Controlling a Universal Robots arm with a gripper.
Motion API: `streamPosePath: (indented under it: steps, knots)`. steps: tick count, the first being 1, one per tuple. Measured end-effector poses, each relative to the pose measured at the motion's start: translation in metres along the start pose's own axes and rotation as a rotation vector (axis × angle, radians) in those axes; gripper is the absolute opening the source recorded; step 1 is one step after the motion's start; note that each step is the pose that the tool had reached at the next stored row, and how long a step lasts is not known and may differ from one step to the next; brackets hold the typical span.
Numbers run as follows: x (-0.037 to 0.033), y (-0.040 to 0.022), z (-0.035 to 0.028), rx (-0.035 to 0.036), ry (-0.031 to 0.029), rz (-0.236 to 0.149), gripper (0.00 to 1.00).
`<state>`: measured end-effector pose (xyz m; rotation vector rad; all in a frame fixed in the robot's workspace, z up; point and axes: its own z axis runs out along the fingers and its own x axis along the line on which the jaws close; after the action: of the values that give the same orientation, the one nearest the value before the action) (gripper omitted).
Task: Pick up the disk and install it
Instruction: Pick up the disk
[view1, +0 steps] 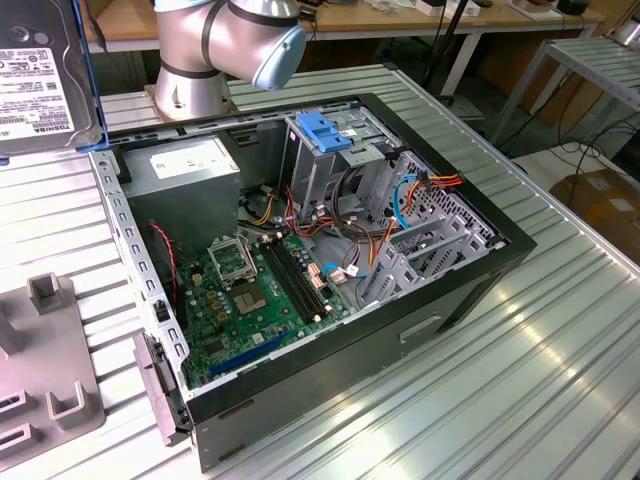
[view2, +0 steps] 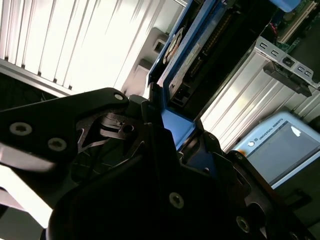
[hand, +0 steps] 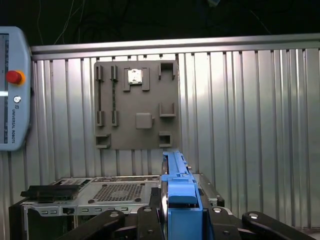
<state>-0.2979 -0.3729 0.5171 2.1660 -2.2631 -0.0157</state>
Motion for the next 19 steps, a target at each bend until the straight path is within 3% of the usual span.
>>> streamPosePath:
  steps: [16,19]
  knots:
    - [-0.0015,-0.0413,-0.0004,0.0001,0.0000,0.000,0.37]
    - [-0.0017,-0.0524,-0.0005,0.0000,0.0000,0.000,0.37]
